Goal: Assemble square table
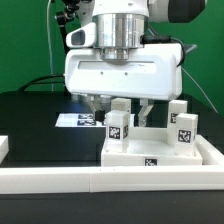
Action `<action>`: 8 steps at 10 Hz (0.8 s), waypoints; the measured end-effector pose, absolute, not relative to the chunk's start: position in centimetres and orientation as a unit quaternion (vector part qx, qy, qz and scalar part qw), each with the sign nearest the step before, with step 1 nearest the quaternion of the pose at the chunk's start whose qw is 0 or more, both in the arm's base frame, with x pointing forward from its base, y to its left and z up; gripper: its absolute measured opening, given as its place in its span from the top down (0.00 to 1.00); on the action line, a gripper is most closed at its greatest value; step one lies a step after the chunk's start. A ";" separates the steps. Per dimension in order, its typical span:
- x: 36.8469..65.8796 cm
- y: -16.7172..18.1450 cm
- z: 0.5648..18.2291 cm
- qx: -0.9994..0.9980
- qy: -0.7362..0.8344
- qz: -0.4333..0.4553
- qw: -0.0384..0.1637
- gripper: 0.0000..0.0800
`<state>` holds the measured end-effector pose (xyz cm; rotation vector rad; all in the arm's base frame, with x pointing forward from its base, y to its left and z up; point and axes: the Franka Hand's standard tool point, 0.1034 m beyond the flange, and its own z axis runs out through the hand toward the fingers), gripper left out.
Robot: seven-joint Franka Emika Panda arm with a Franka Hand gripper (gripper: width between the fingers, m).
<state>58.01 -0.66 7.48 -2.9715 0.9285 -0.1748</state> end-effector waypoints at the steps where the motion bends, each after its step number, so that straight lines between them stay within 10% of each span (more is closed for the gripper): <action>1: 58.0 -0.7 7.5 -0.959 0.278 -0.056 0.009 0.19; 3: 58.0 -0.8 7.5 -0.972 0.227 -0.056 0.000 0.19; 6: 58.0 -0.8 7.5 -0.972 0.229 -0.056 0.000 0.64; 8: 58.0 -0.8 7.5 -0.968 0.243 -0.056 0.000 0.64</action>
Offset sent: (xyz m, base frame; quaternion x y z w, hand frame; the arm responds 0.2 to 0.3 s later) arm 0.0000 0.0000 0.0000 0.0000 0.0000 -0.0650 0.9979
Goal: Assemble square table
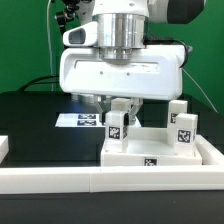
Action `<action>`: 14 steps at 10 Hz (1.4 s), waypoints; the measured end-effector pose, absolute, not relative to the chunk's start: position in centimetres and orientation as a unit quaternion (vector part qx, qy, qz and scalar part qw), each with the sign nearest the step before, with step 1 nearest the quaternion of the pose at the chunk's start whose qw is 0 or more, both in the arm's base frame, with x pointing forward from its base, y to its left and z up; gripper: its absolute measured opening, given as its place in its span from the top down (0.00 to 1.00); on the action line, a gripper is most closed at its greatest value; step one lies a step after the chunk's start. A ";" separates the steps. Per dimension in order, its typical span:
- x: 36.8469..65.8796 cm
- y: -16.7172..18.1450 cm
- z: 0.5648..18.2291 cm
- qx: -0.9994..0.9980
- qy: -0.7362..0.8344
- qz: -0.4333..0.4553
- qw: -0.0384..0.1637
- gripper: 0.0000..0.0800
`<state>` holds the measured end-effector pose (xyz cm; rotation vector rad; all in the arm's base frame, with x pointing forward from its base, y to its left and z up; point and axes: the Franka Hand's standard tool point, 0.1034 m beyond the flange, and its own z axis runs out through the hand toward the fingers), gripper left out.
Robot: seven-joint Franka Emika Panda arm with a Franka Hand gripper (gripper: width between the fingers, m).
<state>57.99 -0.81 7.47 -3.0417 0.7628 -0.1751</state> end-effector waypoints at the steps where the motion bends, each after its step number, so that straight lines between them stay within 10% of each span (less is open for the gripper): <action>1: 58.0 -0.8 7.5 -0.964 0.261 -0.056 0.001 0.64; 14: 57.5 -1.1 7.3 -0.613 0.787 -0.040 0.058 0.64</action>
Offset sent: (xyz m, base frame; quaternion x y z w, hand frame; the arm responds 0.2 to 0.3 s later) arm -0.0209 -0.0031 0.0009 -0.0159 0.0289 0.3205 0.9467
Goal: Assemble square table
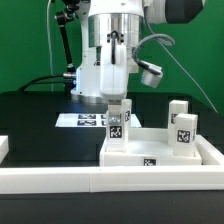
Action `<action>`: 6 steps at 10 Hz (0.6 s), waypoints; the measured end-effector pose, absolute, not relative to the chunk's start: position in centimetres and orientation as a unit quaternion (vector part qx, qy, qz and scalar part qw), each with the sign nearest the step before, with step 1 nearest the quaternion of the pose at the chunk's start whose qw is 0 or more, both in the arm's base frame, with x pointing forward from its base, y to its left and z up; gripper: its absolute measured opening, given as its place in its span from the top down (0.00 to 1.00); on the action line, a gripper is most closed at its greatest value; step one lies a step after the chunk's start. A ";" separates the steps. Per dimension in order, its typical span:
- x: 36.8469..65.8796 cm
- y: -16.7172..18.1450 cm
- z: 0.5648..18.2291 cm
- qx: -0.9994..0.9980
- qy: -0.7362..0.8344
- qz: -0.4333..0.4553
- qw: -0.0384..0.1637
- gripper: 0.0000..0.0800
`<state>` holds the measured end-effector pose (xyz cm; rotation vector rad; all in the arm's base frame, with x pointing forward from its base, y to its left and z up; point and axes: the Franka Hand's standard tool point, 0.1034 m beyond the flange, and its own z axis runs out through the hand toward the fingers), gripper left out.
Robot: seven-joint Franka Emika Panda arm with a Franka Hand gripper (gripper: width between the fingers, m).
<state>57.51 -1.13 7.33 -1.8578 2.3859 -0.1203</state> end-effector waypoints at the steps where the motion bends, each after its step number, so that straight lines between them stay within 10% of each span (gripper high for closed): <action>1: 57.5 -1.3 7.3 -0.594 0.801 -0.036 0.062 0.64; 6: 57.6 -1.3 7.3 -0.485 0.871 -0.029 0.072 0.64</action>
Offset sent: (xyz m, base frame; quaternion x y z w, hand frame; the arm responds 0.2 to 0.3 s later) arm -0.0006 0.0022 -0.0011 -0.0155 0.0020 0.2056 0.9785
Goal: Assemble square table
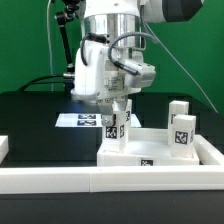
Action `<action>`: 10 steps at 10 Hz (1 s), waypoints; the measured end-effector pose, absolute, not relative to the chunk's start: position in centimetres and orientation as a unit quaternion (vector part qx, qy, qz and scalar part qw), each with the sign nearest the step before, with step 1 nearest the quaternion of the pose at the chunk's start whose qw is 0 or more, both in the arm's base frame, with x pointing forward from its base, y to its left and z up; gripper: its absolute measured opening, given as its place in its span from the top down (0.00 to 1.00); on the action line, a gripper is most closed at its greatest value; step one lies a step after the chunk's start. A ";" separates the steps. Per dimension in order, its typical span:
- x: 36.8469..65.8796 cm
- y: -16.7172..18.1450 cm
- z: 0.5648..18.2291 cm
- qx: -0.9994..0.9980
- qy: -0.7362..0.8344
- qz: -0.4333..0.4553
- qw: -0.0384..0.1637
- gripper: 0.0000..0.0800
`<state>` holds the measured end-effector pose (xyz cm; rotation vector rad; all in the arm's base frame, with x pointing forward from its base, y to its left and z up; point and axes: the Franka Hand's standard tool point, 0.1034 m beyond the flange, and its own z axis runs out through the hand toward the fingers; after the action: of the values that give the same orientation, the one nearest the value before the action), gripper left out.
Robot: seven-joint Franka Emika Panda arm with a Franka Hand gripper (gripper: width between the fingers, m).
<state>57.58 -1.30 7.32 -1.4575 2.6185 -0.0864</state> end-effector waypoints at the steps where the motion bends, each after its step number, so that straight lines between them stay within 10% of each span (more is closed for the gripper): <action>1: 57.6 -1.3 7.3 -0.485 0.871 -0.029 0.072 0.64; 3: 57.5 -1.3 7.3 -0.512 0.856 -0.031 0.070 0.62; 4: 57.5 -1.3 7.3 -0.534 0.842 -0.033 0.069 0.35; 6: 57.6 -1.5 7.3 -0.630 0.773 -0.043 0.064 0.21; 10: 57.5 -1.3 7.1 -0.758 0.649 -0.052 0.052 0.19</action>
Offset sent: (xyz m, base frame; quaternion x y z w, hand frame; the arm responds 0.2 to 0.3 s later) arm 0.0013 0.0036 0.0027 -0.0156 -0.0102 -0.1022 0.9946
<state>57.49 -1.34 7.10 -2.3048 1.9732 -0.1571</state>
